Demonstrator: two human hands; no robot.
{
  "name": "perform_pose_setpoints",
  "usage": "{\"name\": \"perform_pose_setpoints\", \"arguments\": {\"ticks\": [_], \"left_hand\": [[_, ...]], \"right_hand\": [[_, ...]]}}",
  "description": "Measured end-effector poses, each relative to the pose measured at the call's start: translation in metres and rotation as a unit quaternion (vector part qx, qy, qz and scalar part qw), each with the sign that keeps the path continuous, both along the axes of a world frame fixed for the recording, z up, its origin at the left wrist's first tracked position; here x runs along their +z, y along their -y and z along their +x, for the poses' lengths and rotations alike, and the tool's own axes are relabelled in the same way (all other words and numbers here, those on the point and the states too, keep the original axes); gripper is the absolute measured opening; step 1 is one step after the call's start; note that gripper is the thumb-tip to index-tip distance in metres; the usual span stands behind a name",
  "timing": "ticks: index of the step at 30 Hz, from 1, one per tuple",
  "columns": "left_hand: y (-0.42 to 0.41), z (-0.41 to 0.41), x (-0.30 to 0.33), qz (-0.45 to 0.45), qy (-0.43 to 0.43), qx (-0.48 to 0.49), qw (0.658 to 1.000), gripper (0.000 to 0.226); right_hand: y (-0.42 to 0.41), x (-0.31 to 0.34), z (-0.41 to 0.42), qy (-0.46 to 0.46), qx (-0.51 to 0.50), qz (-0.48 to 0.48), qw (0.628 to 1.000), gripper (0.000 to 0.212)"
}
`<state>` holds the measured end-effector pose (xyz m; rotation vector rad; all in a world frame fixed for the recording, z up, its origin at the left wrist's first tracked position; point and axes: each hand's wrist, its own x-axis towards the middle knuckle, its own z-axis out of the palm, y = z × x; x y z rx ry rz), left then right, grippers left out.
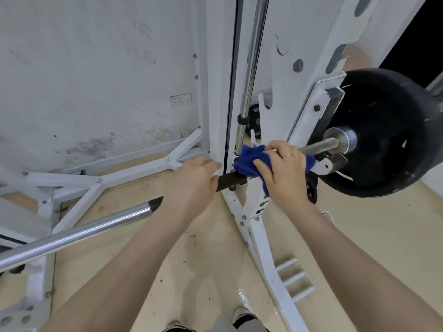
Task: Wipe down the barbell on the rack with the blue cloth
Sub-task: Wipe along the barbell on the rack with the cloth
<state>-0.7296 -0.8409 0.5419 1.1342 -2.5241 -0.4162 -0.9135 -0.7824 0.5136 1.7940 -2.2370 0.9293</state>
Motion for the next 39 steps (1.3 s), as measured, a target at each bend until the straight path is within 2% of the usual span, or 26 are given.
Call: {"name": "perform_pose_setpoints", "arguments": {"ticks": [2, 3, 6, 10, 11, 13, 14, 15, 17, 20, 22, 26, 27, 28, 29, 30, 31, 32, 33, 36, 39], "left_hand": [[0.006, 0.023, 0.012, 0.001, -0.013, 0.057, 0.998, 0.029], [0.01, 0.037, 0.015, 0.019, 0.001, 0.072, 0.997, 0.029], [0.013, 0.073, 0.014, 0.066, 0.091, 0.081, 0.99, 0.029], [0.002, 0.1, 0.005, 0.05, 0.127, 0.084, 0.987, 0.028], [0.0, 0.105, 0.003, 0.049, 0.127, 0.078, 0.988, 0.027], [-0.001, 0.116, 0.001, 0.044, 0.126, 0.062, 0.989, 0.024], [0.001, 0.121, 0.0, 0.043, 0.127, 0.049, 0.99, 0.022], [0.003, 0.127, -0.001, 0.046, 0.125, 0.034, 0.991, 0.02], [0.007, 0.136, -0.003, 0.063, 0.12, -0.001, 0.991, 0.016], [0.014, 0.141, -0.013, 0.053, 0.122, -0.032, 0.991, 0.02], [0.015, 0.14, -0.02, 0.042, 0.106, -0.032, 0.993, 0.021], [0.011, 0.14, -0.027, 0.016, 0.072, -0.034, 0.997, 0.025], [0.011, 0.141, -0.028, 0.012, 0.071, -0.033, 0.997, 0.026], [0.011, 0.141, -0.027, 0.008, 0.072, -0.032, 0.997, 0.027], [0.011, 0.14, -0.027, 0.005, 0.075, -0.03, 0.997, 0.028], [0.011, 0.139, -0.027, 0.003, 0.076, -0.03, 0.997, 0.028], [0.01, 0.138, -0.027, 0.001, 0.078, -0.03, 0.997, 0.029], [0.01, 0.138, -0.028, -0.001, 0.079, -0.03, 0.996, 0.03], [0.01, 0.138, -0.029, -0.002, 0.078, -0.031, 0.996, 0.03], [0.011, 0.141, -0.029, 0.009, 0.059, -0.035, 0.998, 0.025], [0.014, 0.142, -0.029, 0.003, 0.059, -0.044, 0.997, 0.021]], "right_hand": [[-0.002, 0.012, 0.018, 0.163, -0.03, 0.037, 0.986, 0.036], [-0.001, 0.018, 0.025, 0.266, -0.063, 0.043, 0.961, 0.035], [-0.001, 0.022, 0.046, 0.536, -0.123, 0.036, 0.835, 0.036], [-0.004, -0.012, 0.091, 0.694, -0.159, 0.074, 0.698, 0.036], [-0.004, -0.026, 0.1, 0.739, -0.179, 0.064, 0.647, 0.034], [-0.006, -0.048, 0.121, 0.836, -0.189, 0.04, 0.513, 0.035], [-0.007, -0.057, 0.133, 0.86, -0.183, 0.034, 0.475, 0.037], [-0.005, -0.066, 0.146, 0.875, -0.166, 0.028, 0.455, 0.038], [0.002, -0.074, 0.174, 0.892, -0.106, -0.004, 0.439, 0.04], [0.019, -0.069, 0.21, 0.92, -0.031, -0.052, 0.388, 0.037], [0.024, -0.069, 0.22, 0.923, -0.023, -0.073, 0.378, 0.041], [0.019, -0.07, 0.191, 0.935, -0.07, -0.156, 0.312, 0.051], [0.016, -0.066, 0.182, 0.942, -0.055, -0.166, 0.286, 0.048], [0.015, -0.06, 0.176, 0.957, -0.031, -0.161, 0.239, 0.037], [0.015, -0.054, 0.175, 0.965, -0.016, -0.14, 0.222, 0.023], [0.018, -0.052, 0.176, 0.969, -0.036, -0.13, 0.208, 0.02], [0.023, -0.057, 0.179, 0.958, -0.085, -0.129, 0.241, 0.021], [0.028, -0.061, 0.184, 0.937, -0.129, -0.118, 0.304, 0.023], [0.032, -0.062, 0.191, 0.921, -0.144, -0.105, 0.346, 0.026], [0.031, -0.054, 0.201, 0.93, -0.103, -0.092, 0.342, 0.034], [0.016, -0.047, 0.185, 0.926, -0.091, -0.172, 0.324, 0.053]]}}
